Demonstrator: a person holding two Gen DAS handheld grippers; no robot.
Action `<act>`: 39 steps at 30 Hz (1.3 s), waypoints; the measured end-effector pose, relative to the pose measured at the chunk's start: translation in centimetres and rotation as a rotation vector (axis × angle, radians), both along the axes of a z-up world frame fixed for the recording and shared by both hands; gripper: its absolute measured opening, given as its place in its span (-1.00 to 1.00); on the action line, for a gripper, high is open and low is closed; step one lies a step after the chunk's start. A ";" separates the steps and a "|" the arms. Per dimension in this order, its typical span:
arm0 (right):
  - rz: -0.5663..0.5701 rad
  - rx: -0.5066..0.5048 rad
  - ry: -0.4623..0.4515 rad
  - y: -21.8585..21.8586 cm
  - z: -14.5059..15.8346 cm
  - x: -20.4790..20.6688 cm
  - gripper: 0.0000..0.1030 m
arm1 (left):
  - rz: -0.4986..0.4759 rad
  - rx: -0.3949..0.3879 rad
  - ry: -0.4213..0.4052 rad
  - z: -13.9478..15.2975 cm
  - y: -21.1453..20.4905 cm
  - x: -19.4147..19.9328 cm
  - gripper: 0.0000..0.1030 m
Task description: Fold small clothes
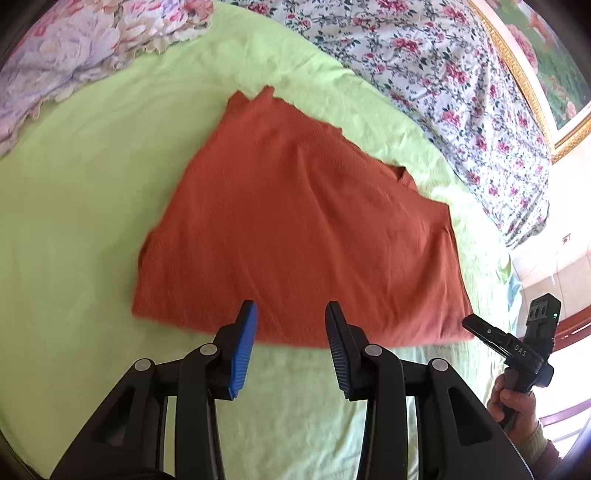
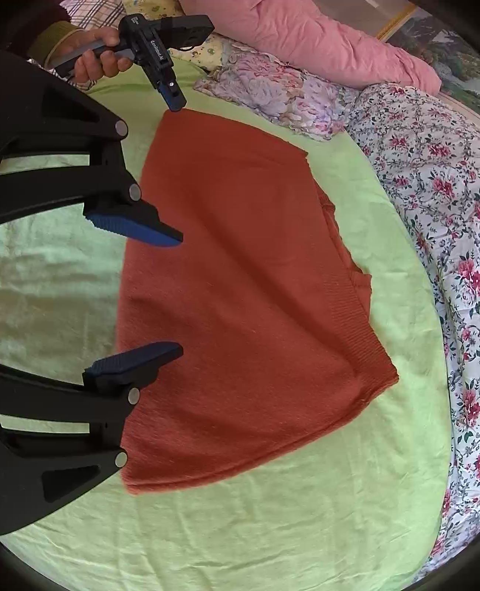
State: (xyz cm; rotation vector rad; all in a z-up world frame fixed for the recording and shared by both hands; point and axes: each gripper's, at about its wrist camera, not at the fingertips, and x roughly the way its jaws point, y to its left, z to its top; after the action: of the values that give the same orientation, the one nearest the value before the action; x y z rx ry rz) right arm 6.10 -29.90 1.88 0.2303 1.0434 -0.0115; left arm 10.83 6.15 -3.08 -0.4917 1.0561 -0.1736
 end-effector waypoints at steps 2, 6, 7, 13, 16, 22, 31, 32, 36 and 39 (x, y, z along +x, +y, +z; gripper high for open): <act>0.001 0.003 0.005 0.6 -0.1 -0.7 0.08 | -0.005 0.001 0.003 0.0 -0.3 -0.8 -0.25; -0.001 0.001 0.003 1.3 -0.2 -1.8 0.08 | 0.001 -0.026 0.018 -0.3 -0.2 -2.2 -0.15; -0.006 0.003 0.002 1.4 -0.1 -2.1 0.08 | 0.003 -0.032 0.020 -0.4 -0.1 -2.3 -0.14; -0.007 0.002 0.015 2.1 -0.1 -2.8 0.11 | 0.060 -0.072 0.031 -0.8 1.1 -3.7 0.07; 0.006 -0.005 0.015 2.6 0.2 -2.8 0.13 | 0.087 -0.109 0.047 -1.5 1.5 -3.9 0.08; 0.046 -0.003 0.022 3.3 0.2 -2.4 0.16 | 0.167 -0.167 0.062 -2.4 2.1 -4.4 0.12; 0.073 0.006 0.026 3.3 0.2 -1.8 0.19 | 0.239 -0.184 0.066 -2.8 2.5 -4.0 0.21; 0.069 0.012 0.026 3.1 0.2 -1.8 0.20 | 0.249 -0.185 0.068 -2.9 2.5 -3.9 0.24; 0.058 0.021 0.032 2.8 0.1 -1.6 0.20 | 0.308 -0.210 0.082 -3.7 3.1 -2.9 0.35; 0.050 0.028 0.037 2.6 0.1 -1.5 0.20 | 0.363 -0.234 0.097 -4.8 3.9 -2.0 0.35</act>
State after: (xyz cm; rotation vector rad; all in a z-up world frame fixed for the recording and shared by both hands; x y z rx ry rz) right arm 4.56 -27.26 1.93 0.2300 1.0859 0.0442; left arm 8.85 10.07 -7.88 -0.9009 1.0272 0.0503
